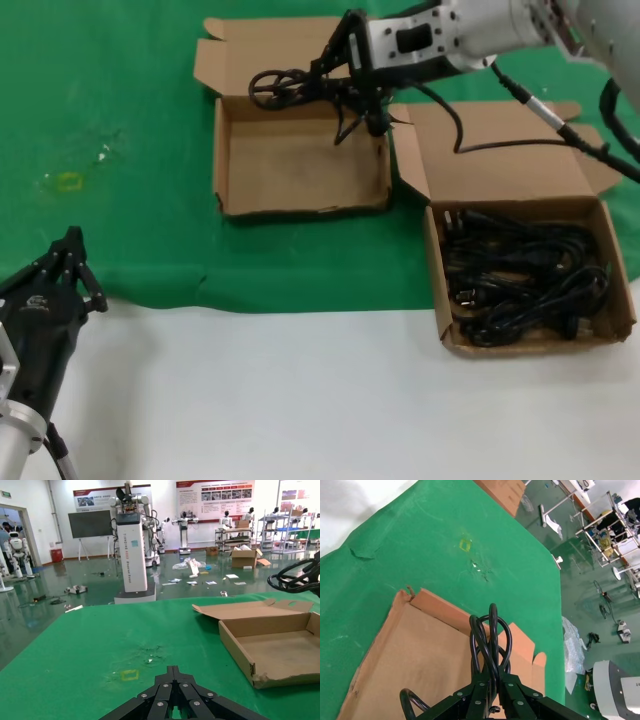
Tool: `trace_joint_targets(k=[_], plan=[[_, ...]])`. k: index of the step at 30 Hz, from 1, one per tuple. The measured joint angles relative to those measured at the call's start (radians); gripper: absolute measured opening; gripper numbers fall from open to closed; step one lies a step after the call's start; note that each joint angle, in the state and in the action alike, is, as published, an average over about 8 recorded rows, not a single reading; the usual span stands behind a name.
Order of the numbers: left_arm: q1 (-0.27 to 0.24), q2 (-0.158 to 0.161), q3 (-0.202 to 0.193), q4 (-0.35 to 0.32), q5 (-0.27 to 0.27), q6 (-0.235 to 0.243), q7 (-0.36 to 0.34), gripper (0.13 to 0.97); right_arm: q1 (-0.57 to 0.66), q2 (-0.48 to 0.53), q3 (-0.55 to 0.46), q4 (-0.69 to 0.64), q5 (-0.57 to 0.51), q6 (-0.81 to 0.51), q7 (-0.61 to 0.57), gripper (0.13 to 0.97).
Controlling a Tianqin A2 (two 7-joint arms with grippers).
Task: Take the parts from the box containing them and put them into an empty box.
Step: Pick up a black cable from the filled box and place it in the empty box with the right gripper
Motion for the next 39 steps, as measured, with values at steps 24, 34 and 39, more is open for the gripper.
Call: trace_joint_targets(k=[24,34,39], plan=[[0.000,0.000,0.000,0.000,0.000,0.000,0.000,0.144,-0.050,-0.022,-0.128,0.018,0.120,0.121,0.006,0.173],[0.000,0.000,0.000,0.000,0.000,0.000,0.000,0.144,-0.056,-0.022,-0.164,0.013,0.158,0.163,-0.005,0.200],[0.000,0.000,0.000,0.000,0.000,0.000,0.000,0.144,-0.056,-0.022,-0.168,0.013,0.162,0.166,-0.005,0.249]])
